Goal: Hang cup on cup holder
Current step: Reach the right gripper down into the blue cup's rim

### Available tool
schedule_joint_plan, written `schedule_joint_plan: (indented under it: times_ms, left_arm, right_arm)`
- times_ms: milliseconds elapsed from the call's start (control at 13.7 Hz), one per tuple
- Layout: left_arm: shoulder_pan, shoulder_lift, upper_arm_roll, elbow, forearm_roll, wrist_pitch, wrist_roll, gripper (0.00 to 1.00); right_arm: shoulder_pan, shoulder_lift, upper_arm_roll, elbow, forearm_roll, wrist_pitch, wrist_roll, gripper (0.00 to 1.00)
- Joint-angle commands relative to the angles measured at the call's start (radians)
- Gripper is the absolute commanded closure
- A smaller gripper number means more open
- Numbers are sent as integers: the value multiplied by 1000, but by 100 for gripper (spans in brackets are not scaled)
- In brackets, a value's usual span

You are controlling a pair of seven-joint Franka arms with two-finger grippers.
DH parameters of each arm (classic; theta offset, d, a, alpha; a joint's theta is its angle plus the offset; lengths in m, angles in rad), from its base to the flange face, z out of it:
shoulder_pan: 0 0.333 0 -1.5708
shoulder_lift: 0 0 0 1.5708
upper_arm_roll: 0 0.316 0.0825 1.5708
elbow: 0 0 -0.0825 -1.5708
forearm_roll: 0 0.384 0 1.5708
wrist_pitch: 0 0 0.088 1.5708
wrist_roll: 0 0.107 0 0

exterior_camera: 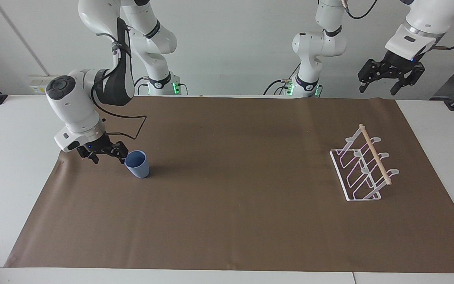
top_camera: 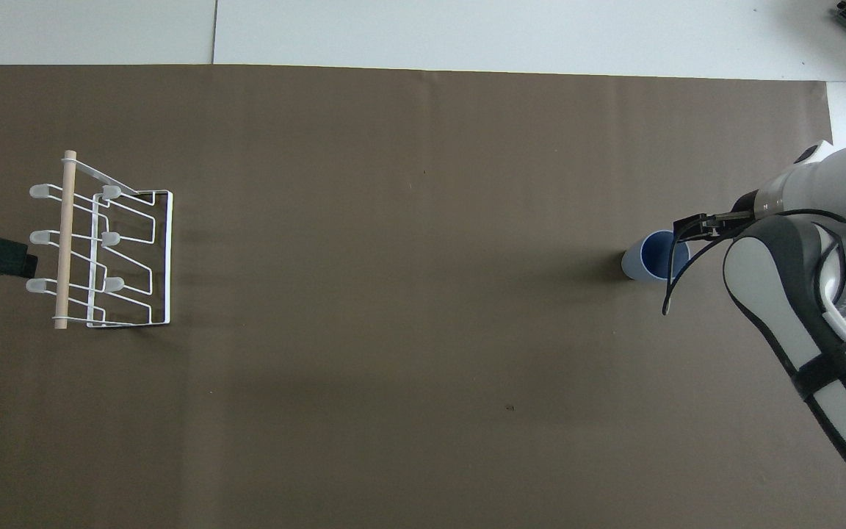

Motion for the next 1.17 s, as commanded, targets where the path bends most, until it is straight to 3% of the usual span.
schedule_joint_plan:
  times_ms: [0,147,220,293,366,513,586,1099]
  left_arm:
    - [-11,-31,4,-36,14,7,-4,0]
    - [-11,-33,4,-38,14,0,-9,0]
    - [-5,-33,4,-38,14,0,-9,0]
    - [-5,-33,6,-38,14,0,-9,0]
    - [-5,-33,6,-38,14,0,-10,0]
    - [-5,-33,6,-38,15,0,-9,0]
    - [-3,-33,6,-38,15,0,-9,0]
    - [-3,-33,6,-38,15,0,-9,0]
  right_arm:
    - [7,-46,3,-91,25,74,-37,0]
    - [10,-38,3,-119,25,120,-54,0]
    - [13,-35,3,-119,25,124,-56,8]
    - [13,-35,3,-119,25,124,-57,26]
    - [15,-35,3,-119,25,122,-56,55]
    - [15,-34,3,-117,25,117,-54,89]
    - [15,-34,3,-117,25,114,-51,100]
    - [15,-26,14,-78,60,82,-40,100]
